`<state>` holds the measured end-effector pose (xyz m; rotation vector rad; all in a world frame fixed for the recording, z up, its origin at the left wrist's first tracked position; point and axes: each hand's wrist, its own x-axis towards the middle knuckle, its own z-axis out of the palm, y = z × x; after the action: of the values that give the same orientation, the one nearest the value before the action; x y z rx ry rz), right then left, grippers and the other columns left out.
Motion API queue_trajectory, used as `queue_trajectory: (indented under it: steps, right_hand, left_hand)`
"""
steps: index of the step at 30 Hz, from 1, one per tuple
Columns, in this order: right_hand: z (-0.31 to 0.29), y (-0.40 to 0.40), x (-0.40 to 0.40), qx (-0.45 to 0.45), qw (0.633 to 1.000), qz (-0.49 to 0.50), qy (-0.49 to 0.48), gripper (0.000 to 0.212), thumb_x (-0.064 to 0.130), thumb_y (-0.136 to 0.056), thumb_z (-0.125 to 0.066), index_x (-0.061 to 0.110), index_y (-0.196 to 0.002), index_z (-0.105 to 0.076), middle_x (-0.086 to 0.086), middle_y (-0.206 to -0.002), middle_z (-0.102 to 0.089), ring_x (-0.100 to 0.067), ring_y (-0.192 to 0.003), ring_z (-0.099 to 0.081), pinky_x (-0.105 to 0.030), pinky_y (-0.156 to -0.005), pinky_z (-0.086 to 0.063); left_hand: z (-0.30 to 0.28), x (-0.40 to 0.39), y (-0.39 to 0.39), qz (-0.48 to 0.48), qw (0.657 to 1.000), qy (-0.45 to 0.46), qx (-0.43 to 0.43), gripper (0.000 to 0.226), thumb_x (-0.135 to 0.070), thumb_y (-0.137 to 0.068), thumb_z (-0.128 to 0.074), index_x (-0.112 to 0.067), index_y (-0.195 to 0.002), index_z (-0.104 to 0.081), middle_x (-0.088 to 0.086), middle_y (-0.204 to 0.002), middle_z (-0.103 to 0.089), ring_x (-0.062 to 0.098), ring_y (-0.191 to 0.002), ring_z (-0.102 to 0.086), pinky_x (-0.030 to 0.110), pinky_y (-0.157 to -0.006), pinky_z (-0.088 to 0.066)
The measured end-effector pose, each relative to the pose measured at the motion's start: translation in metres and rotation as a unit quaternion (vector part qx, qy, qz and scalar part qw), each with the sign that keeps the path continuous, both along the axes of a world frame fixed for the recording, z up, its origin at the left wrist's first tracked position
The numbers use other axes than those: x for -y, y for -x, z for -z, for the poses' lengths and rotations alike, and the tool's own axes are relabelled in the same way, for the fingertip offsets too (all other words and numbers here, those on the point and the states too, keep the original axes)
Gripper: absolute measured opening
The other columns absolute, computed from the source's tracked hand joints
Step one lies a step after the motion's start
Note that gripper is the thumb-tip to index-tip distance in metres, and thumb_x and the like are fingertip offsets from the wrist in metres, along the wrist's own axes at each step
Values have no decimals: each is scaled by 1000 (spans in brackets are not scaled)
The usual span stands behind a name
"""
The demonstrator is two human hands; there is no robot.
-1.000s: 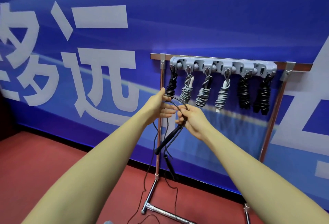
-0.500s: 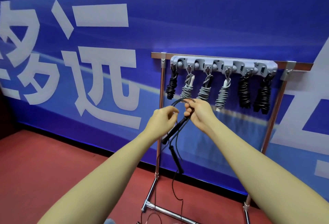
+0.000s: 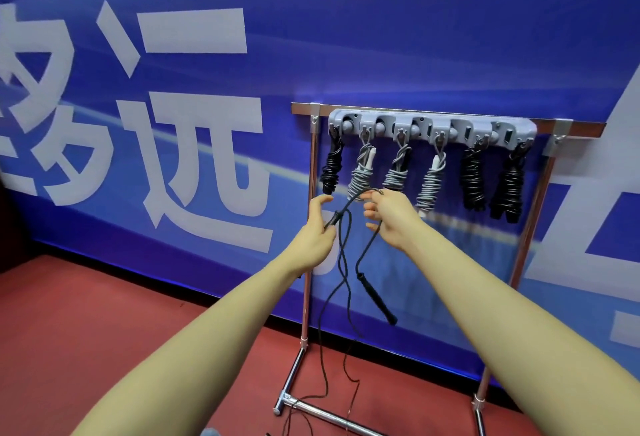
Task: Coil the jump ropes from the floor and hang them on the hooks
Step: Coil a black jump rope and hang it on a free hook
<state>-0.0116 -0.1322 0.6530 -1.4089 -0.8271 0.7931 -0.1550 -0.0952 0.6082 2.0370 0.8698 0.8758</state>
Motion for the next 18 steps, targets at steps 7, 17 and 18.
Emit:
queue_trajectory:
  steps: [7, 17, 18]
  right_hand:
    - [-15, -2, -4, -371, 921, 35, -116, 27, 0, -98, -27, 4, -84, -50, -3, -60, -42, -13, -47, -30, -29, -57, -38]
    - [-19, 0, -2, -345, 929, 74, -113, 30, -7, -95, -24, -2, -116, -45, -17, -80, -53, -21, -60, -47, -39, -62, -51]
    - [-15, -3, -4, -262, 960, 77, -63, 28, -4, -96, -28, 0, -117, -46, -15, -79, -53, -21, -62, -48, -39, -63, -50]
  left_hand:
    - [21, 4, -1, 67, 997, 35, -12, 55, -38, -81, -70, -29, -122, -34, 3, -102, -45, 16, -88, -45, 31, -81, -41]
    - [15, -9, -13, -167, 982, -46, -76, 18, -23, -101, -36, -7, -99, -44, 18, -98, -60, 36, -89, -57, 41, -72, -46]
    - [13, -9, -11, -166, 981, -62, -75, 20, -23, -102, -33, -6, -99, -44, 19, -97, -60, 37, -88, -56, 41, -72, -45]
